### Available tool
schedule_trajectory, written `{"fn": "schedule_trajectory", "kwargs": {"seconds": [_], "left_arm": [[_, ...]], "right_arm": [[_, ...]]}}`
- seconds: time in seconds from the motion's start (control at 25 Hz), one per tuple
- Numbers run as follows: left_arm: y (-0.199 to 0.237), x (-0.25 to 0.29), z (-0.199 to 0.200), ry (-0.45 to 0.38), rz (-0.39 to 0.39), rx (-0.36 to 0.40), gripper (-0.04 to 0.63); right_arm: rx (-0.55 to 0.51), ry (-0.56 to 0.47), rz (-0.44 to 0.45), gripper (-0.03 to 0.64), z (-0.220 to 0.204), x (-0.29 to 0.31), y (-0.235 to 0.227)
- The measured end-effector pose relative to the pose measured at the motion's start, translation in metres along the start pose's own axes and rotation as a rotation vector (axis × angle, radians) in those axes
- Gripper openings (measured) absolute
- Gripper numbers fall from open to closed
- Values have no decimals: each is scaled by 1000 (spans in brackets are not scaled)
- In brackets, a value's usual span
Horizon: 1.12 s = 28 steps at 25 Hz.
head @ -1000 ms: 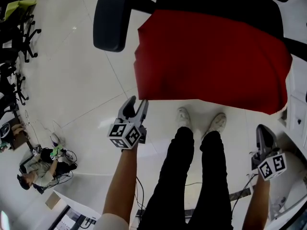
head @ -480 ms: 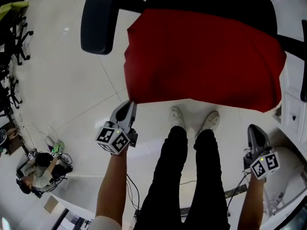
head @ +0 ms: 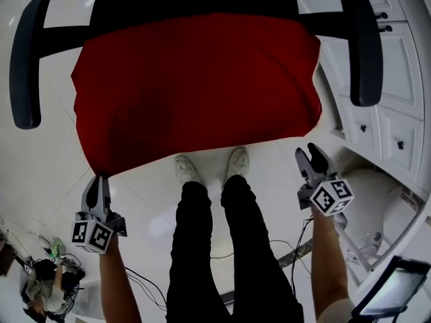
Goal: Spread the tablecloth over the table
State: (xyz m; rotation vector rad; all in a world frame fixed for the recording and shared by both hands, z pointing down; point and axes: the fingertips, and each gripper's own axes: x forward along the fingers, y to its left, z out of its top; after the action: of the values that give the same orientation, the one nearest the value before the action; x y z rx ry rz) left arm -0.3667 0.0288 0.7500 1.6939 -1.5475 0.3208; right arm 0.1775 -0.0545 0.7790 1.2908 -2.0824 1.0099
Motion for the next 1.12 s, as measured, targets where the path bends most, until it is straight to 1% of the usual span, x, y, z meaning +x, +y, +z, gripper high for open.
{"fn": "schedule_trajectory", "kwargs": {"seconds": [0.04, 0.12, 0.2, 0.28, 0.36, 0.44, 0.48, 0.56, 0.64, 0.68, 0.76, 0.88, 1.0, 1.12], "left_arm": [[-1, 1, 0, 3, 5, 4, 14], [-1, 2, -1, 10, 16, 15, 14], [-2, 2, -1, 17, 26, 24, 14], [-2, 2, -1, 21, 34, 30, 14], [-2, 3, -1, 26, 39, 37, 14], [-1, 5, -1, 31, 46, 44, 14], [1, 6, 0, 33, 51, 46, 14], [3, 6, -1, 36, 65, 46, 14], [3, 6, -2, 36, 78, 39, 14], [2, 5, -2, 34, 82, 36, 14], [-2, 3, -2, 27, 91, 33, 14], [-11, -7, 3, 11, 105, 46, 14], [-29, -22, 16, -12, 102, 85, 14], [-55, -43, 32, -34, 84, 98, 14]], "right_arm": [[-8, 11, -1, 231, -3, 5, -7], [-14, 25, 7, 265, -7, 17, -18], [16, 19, 40, 315, -8, 28, -25], [54, 6, 109, 354, -7, 39, -27], [82, 1, 206, 356, -5, 49, -22], [89, 1, 279, 350, 0, 55, -15], [88, 0, 299, 323, 2, 56, -12], [86, -4, 314, 202, 6, 53, -8], [85, -5, 319, 65, 6, 42, -4], [76, -3, 319, 38, 6, 36, -2], [33, 5, 290, 25, 5, 26, 3], [-49, 5, 210, 23, 9, 11, 14], [-61, -44, 183, 21, 23, -8, 34], [-79, -70, 162, 21, 37, -34, 53]]}}
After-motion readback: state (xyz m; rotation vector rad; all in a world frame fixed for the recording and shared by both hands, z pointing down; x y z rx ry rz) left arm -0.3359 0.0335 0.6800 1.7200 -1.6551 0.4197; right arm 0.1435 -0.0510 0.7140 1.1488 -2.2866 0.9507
